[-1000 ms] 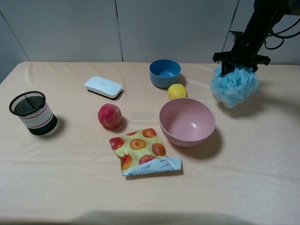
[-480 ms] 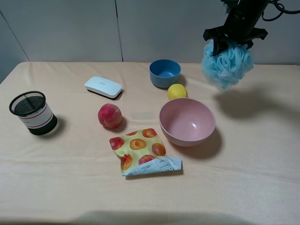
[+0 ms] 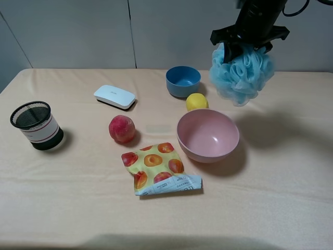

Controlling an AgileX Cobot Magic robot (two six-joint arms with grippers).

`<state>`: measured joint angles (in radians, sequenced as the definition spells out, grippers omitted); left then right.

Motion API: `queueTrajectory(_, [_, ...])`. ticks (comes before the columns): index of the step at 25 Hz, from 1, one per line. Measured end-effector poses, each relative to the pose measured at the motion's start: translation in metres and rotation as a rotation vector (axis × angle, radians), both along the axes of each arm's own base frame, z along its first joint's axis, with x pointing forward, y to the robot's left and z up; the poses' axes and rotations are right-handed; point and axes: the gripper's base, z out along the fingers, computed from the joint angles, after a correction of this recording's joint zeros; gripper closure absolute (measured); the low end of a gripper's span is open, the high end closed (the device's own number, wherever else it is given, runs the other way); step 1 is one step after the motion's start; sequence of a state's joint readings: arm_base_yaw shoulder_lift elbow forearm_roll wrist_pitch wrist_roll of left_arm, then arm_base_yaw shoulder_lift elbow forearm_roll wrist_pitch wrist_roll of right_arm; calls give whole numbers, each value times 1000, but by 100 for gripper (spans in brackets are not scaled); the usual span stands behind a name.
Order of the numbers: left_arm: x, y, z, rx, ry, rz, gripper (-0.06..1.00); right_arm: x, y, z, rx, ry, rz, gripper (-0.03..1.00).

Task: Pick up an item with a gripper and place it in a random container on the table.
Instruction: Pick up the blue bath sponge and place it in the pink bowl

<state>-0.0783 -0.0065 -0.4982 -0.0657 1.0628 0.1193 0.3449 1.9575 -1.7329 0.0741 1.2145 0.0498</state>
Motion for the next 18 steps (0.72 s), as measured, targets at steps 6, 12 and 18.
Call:
queueTrajectory(6, [0, 0, 0, 0, 0, 0, -5, -14, 28, 2, 0, -1, 56, 61])
queueTrajectory(12, [0, 0, 0, 0, 0, 0, -5, -32, 58, 6, 2, -9, 116, 62])
queueTrajectory(18, [0, 0, 0, 0, 0, 0, -5, -43, 76, 6, -8, -12, 157, 62])
